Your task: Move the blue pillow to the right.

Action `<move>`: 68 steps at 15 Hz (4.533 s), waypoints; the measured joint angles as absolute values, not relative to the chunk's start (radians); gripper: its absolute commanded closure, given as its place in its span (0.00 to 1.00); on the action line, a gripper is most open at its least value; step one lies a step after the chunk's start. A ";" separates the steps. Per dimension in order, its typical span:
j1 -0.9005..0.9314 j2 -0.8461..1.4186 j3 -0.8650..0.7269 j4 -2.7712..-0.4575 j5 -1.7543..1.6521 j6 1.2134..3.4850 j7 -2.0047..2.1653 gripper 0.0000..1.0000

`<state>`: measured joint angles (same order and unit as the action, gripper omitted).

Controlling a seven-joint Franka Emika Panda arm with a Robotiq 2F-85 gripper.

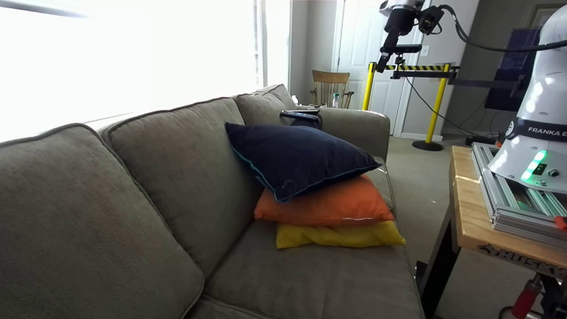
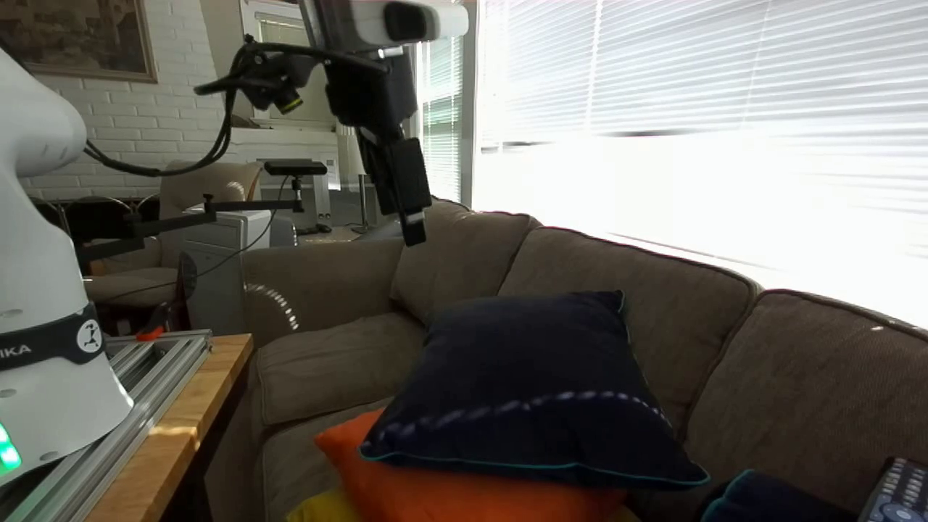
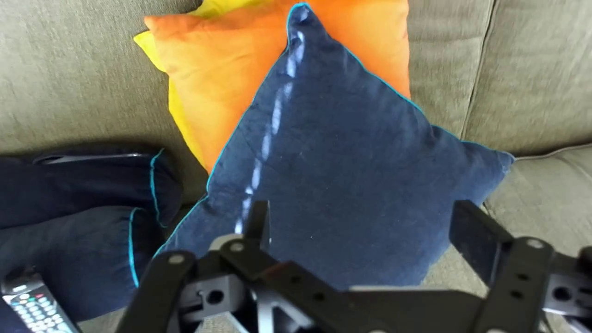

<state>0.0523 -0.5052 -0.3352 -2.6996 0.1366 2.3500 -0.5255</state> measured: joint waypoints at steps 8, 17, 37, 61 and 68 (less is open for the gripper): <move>-0.004 -0.355 -0.308 -2.735 0.014 2.401 -0.711 0.00; -0.094 -0.167 -0.281 -2.751 -0.072 2.597 -0.710 0.00; -0.055 0.030 -0.284 -2.696 0.817 2.712 -1.226 0.00; -0.042 0.291 -0.081 -2.604 1.438 2.820 -1.968 0.00; -0.030 0.410 -0.036 -2.571 1.569 2.823 -2.078 0.00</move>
